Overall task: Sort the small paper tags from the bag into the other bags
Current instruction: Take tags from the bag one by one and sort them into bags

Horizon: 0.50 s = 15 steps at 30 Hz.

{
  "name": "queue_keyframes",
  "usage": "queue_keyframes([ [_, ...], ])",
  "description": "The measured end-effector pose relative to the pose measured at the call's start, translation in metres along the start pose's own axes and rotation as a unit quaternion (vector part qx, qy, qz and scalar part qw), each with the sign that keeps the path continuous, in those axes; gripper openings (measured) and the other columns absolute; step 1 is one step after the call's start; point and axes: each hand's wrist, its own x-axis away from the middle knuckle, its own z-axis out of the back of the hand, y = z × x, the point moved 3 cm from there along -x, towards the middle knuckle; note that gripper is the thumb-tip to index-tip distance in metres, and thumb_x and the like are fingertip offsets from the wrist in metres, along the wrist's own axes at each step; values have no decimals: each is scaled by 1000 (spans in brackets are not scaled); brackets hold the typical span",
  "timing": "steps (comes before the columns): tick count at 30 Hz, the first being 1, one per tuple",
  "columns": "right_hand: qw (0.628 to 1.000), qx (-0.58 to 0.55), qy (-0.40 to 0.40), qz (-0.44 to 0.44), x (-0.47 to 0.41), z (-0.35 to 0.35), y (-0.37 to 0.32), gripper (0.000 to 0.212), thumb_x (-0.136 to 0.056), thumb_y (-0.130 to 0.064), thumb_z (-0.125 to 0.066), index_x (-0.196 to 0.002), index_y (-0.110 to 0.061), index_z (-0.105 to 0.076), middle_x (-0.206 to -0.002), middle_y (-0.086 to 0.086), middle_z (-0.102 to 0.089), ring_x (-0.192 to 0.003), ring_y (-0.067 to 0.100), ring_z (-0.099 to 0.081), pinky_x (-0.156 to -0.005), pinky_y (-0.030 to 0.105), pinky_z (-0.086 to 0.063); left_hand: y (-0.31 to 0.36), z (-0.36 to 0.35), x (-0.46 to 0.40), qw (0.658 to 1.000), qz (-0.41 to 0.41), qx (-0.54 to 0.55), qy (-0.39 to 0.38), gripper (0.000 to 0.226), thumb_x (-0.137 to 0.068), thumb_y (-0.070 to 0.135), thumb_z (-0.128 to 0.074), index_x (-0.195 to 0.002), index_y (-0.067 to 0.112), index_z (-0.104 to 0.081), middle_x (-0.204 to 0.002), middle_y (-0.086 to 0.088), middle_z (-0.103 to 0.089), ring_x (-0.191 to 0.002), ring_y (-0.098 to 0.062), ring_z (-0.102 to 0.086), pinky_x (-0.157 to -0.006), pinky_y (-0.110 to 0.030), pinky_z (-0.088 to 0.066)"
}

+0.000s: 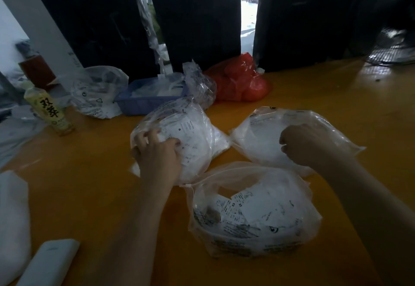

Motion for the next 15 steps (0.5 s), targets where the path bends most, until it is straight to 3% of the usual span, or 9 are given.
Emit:
queue_keyframes([
  [2,999,-43,-26,0,-5,-12,-2,35,-98,-28,-64,-133,-23,-64,-127,0,-68,-119,20,-62,-100,35,-49,5,-4,-1,999,-35,0,-18,31,-103,29,-54,-129,38,-68,-149,2,-46,-138,-29,-25,-110,-51,-29],
  [4,997,-61,-43,10,-9,-21,-4,38,-96,-32,-67,-134,-27,-63,-132,-1,-65,-125,20,-58,-98,35,-46,10,-8,-4,996,-72,14,-46,39,-104,23,-49,-137,38,-62,-146,8,-51,-134,-25,-30,-108,-48,-29],
  [8,997,-73,-32,9,-14,-29,-4,13,-95,-20,-64,-98,-25,-76,-102,-1,-74,-91,18,-67,-84,31,-55,12,-9,-5,992,-99,62,-44,50,-101,9,-46,-137,39,-62,-143,16,-58,-129,-19,-34,-104,-46,-26],
  [12,998,-54,-20,-8,-14,-21,0,20,-95,-11,-56,-83,-15,-71,-85,3,-71,-77,20,-67,-78,40,-60,9,-4,-6,992,-93,86,-28,54,-96,2,-51,-135,37,-65,-140,17,-62,-129,-18,-36,-103,-44,-25],
  [15,998,-61,-22,-24,-9,-11,4,34,-98,-14,-55,-64,-13,-59,-64,2,-59,-61,17,-59,-66,33,-55,9,4,-6,994,-77,81,-18,52,-98,4,-51,-139,34,-63,-146,11,-60,-139,-23,-36,-111,-48,-28],
])
